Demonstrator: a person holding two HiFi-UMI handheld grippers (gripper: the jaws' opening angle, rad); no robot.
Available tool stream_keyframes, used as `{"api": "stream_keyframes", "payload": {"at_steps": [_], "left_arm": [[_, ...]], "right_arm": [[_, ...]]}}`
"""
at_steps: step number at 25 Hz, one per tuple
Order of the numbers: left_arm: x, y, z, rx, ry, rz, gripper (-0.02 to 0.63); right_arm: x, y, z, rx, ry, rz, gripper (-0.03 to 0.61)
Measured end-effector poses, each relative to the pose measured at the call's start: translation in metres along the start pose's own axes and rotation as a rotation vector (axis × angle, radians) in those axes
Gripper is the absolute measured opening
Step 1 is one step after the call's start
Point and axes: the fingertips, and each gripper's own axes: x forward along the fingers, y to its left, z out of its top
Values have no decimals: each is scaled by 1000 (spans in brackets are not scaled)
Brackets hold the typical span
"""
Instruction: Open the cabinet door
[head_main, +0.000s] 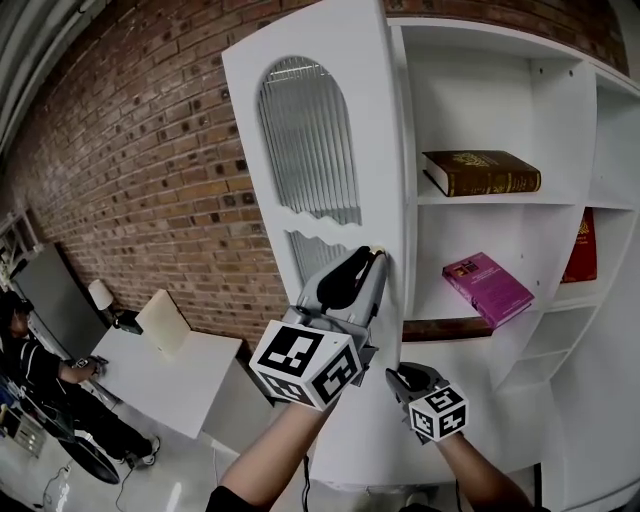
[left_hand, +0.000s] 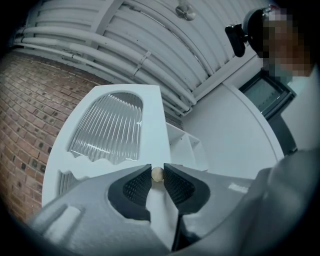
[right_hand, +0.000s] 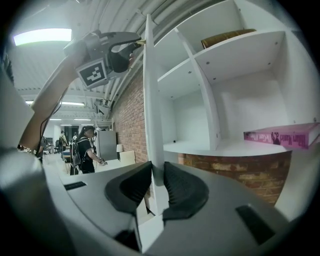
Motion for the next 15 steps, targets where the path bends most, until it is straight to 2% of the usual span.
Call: {"api": "stream_keyframes", "payload": {"at_steps": [15], "left_arm": [[-36, 2, 14, -31, -25, -96, 84]], "right_arm": [[-5, 40, -4, 19, -6, -101, 74]]}}
